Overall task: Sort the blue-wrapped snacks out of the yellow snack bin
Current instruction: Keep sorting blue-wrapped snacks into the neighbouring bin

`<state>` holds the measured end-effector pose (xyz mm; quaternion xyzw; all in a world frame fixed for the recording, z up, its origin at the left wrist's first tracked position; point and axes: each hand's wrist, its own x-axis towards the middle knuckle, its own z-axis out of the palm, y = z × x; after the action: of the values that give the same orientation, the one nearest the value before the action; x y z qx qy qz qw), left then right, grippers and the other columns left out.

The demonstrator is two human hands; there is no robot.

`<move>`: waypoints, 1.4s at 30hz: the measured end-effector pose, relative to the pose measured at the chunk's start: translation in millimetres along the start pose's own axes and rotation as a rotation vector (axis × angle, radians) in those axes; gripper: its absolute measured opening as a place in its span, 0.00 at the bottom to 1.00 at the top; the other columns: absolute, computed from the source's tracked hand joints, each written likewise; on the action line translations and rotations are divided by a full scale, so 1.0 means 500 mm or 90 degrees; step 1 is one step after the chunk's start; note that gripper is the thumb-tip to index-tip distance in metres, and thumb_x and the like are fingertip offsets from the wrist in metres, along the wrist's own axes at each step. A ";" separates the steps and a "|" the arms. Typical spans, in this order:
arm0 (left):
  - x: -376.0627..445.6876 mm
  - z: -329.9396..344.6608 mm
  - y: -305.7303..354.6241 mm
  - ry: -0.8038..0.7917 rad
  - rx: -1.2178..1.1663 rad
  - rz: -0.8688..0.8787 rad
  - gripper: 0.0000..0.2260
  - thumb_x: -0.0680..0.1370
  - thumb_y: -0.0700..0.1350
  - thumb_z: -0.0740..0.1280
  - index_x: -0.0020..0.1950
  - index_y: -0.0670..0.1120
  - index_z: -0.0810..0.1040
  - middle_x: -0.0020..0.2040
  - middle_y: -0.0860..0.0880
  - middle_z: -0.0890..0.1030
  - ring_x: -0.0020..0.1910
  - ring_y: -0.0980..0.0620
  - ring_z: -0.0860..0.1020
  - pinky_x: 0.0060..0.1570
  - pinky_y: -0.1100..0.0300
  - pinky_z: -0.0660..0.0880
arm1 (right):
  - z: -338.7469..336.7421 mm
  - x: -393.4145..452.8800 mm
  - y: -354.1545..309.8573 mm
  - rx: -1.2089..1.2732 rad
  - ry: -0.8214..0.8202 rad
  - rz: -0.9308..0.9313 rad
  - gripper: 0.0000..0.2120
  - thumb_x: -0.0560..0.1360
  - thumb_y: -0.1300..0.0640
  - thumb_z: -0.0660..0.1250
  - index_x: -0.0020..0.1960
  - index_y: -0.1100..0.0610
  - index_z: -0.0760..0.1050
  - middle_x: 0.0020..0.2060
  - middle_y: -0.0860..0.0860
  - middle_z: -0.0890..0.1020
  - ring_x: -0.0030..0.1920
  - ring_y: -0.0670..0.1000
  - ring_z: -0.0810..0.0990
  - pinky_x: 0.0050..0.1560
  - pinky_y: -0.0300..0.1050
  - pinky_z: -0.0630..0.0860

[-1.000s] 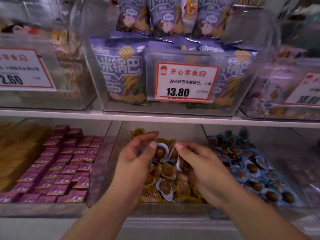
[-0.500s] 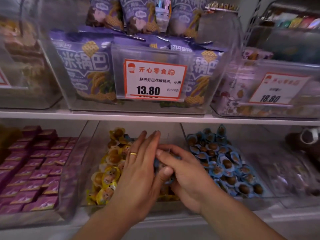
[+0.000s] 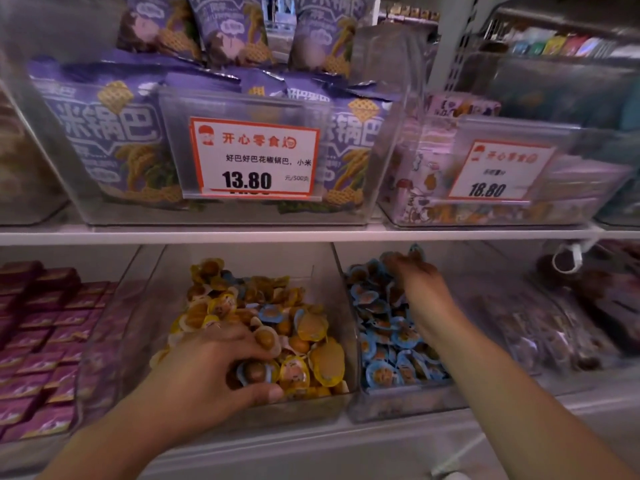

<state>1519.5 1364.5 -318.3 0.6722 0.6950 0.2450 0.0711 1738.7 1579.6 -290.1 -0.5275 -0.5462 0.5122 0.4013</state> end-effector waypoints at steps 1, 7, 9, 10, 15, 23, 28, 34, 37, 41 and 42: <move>-0.001 0.000 -0.001 -0.017 -0.018 -0.018 0.27 0.62 0.77 0.64 0.52 0.64 0.84 0.49 0.67 0.79 0.52 0.67 0.77 0.50 0.76 0.69 | 0.000 0.006 -0.002 0.021 0.025 -0.006 0.12 0.78 0.52 0.67 0.58 0.56 0.82 0.56 0.55 0.83 0.56 0.55 0.81 0.52 0.43 0.80; 0.001 -0.002 -0.018 0.142 -0.101 -0.093 0.19 0.68 0.43 0.80 0.52 0.63 0.82 0.50 0.62 0.76 0.52 0.65 0.75 0.52 0.69 0.72 | 0.019 -0.050 -0.019 -0.105 0.013 -0.276 0.12 0.78 0.66 0.62 0.49 0.55 0.82 0.45 0.48 0.84 0.45 0.38 0.81 0.43 0.25 0.73; -0.002 -0.011 -0.023 0.243 -0.140 -0.118 0.19 0.71 0.36 0.76 0.56 0.56 0.83 0.51 0.60 0.75 0.53 0.67 0.74 0.51 0.77 0.67 | 0.047 -0.085 -0.023 -0.227 -0.028 -0.411 0.12 0.78 0.64 0.63 0.52 0.53 0.82 0.47 0.46 0.84 0.46 0.39 0.81 0.48 0.29 0.74; -0.003 -0.015 -0.025 0.285 -0.158 -0.134 0.19 0.71 0.34 0.74 0.56 0.54 0.83 0.51 0.59 0.75 0.53 0.67 0.74 0.51 0.79 0.65 | 0.071 -0.100 -0.028 -0.274 -0.065 -0.471 0.11 0.77 0.60 0.63 0.52 0.51 0.82 0.47 0.44 0.84 0.47 0.40 0.81 0.49 0.29 0.74; 0.000 -0.022 -0.016 0.341 -0.294 -0.259 0.20 0.71 0.32 0.69 0.55 0.55 0.81 0.51 0.56 0.79 0.50 0.61 0.77 0.45 0.76 0.69 | 0.250 -0.125 -0.045 -0.601 -0.399 -0.442 0.16 0.77 0.52 0.63 0.64 0.50 0.75 0.57 0.52 0.81 0.57 0.53 0.80 0.55 0.43 0.77; -0.005 -0.023 -0.012 0.303 -0.324 -0.274 0.16 0.72 0.37 0.68 0.57 0.52 0.80 0.54 0.51 0.76 0.53 0.56 0.75 0.55 0.66 0.70 | 0.296 -0.069 -0.029 -0.870 -0.458 -0.256 0.16 0.74 0.48 0.68 0.61 0.50 0.78 0.59 0.53 0.82 0.58 0.55 0.81 0.56 0.45 0.78; -0.003 -0.021 -0.017 0.285 -0.328 -0.272 0.17 0.73 0.39 0.67 0.59 0.52 0.80 0.56 0.52 0.75 0.54 0.54 0.76 0.58 0.58 0.73 | 0.272 -0.011 -0.082 -0.654 -0.359 -0.198 0.08 0.73 0.60 0.68 0.42 0.47 0.79 0.47 0.50 0.84 0.49 0.52 0.84 0.52 0.48 0.81; -0.007 -0.014 -0.021 0.288 -0.303 -0.263 0.18 0.73 0.40 0.67 0.60 0.55 0.79 0.56 0.56 0.74 0.54 0.59 0.75 0.55 0.64 0.72 | 0.340 -0.007 -0.029 -0.659 -0.455 -0.199 0.10 0.78 0.49 0.64 0.50 0.52 0.82 0.49 0.51 0.83 0.51 0.51 0.80 0.48 0.40 0.75; -0.009 -0.009 -0.023 0.283 -0.307 -0.264 0.18 0.74 0.40 0.66 0.61 0.57 0.78 0.58 0.59 0.74 0.55 0.61 0.75 0.54 0.67 0.71 | 0.329 -0.021 -0.016 -0.726 -0.564 -0.231 0.16 0.75 0.43 0.66 0.60 0.47 0.79 0.53 0.47 0.83 0.53 0.49 0.81 0.54 0.44 0.77; -0.001 -0.006 -0.030 0.284 -0.303 -0.261 0.17 0.73 0.40 0.67 0.59 0.58 0.78 0.56 0.59 0.74 0.52 0.62 0.74 0.52 0.65 0.72 | 0.316 -0.038 0.024 -0.679 -0.528 -0.298 0.26 0.74 0.42 0.66 0.72 0.41 0.68 0.67 0.48 0.77 0.65 0.51 0.76 0.67 0.49 0.73; 0.002 -0.006 -0.031 0.288 -0.307 -0.266 0.18 0.73 0.40 0.67 0.58 0.58 0.78 0.55 0.58 0.75 0.52 0.62 0.74 0.51 0.64 0.72 | 0.322 -0.043 0.039 -0.652 -0.492 -0.300 0.26 0.75 0.43 0.65 0.73 0.43 0.67 0.69 0.49 0.76 0.67 0.52 0.75 0.68 0.49 0.71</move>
<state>1504.4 1365.1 -322.3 0.4092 0.7377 0.5233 0.1203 1587.0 1534.9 -331.8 -0.2971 -0.9239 0.2399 -0.0222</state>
